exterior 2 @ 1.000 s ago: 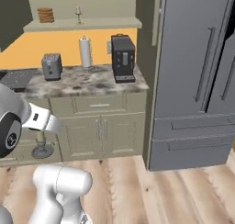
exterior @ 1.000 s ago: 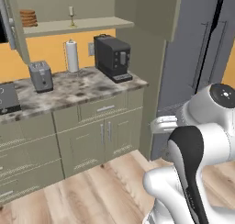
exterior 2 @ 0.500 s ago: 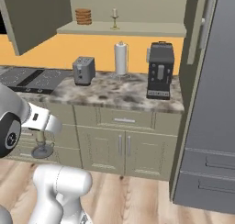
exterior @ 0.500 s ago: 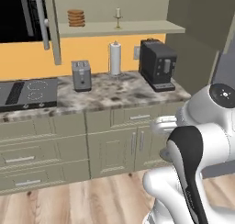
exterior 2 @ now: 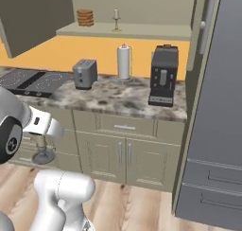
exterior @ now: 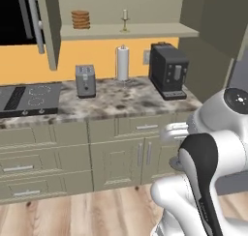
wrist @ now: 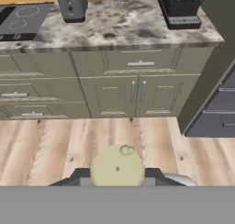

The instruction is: Pick the candle and candle from the dining table and place them in the open cabinet. Close the cabinet after placing the objects.

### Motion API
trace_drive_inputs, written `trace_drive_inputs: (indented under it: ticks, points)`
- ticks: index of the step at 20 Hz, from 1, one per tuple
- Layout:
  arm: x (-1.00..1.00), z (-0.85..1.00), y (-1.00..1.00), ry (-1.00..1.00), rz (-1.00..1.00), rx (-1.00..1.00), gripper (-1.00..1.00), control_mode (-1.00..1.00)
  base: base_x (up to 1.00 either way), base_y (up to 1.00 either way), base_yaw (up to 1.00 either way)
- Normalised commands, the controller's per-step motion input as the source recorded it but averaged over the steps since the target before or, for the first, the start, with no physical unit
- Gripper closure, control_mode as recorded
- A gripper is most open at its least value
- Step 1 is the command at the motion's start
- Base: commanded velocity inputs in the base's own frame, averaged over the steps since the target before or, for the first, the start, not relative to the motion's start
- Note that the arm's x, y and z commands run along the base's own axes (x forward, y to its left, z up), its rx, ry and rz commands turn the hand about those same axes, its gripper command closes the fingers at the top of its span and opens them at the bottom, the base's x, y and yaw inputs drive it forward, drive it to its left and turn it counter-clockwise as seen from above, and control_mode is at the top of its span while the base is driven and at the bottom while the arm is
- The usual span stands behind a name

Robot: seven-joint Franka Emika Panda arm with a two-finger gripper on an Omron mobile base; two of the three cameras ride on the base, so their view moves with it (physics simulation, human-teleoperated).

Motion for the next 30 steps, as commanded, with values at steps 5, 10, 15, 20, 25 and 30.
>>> trace_drive_inputs:
  ticks: [5,10,15,20,25,30]
  points:
    - [0.00,0.00,0.00,0.00,0.00,0.00,1.00,1.00,0.61,0.00,0.00]
    - [0.00,0.00,0.00,0.00,0.00,0.00,1.00,1.00,0.53,0.00,0.00]
    - [0.00,0.00,0.00,0.00,0.00,0.00,1.00,1.00,0.46,0.00,0.00]
    - [0.00,0.00,0.00,0.00,0.00,0.00,1.00,1.00,0.48,0.00,0.00]
    - [0.00,0.00,0.00,0.00,0.00,0.00,1.00,1.00,0.45,0.00,-0.01]
    - [0.00,0.00,0.00,0.00,0.00,0.00,1.00,1.00,0.31,0.00,-0.04]
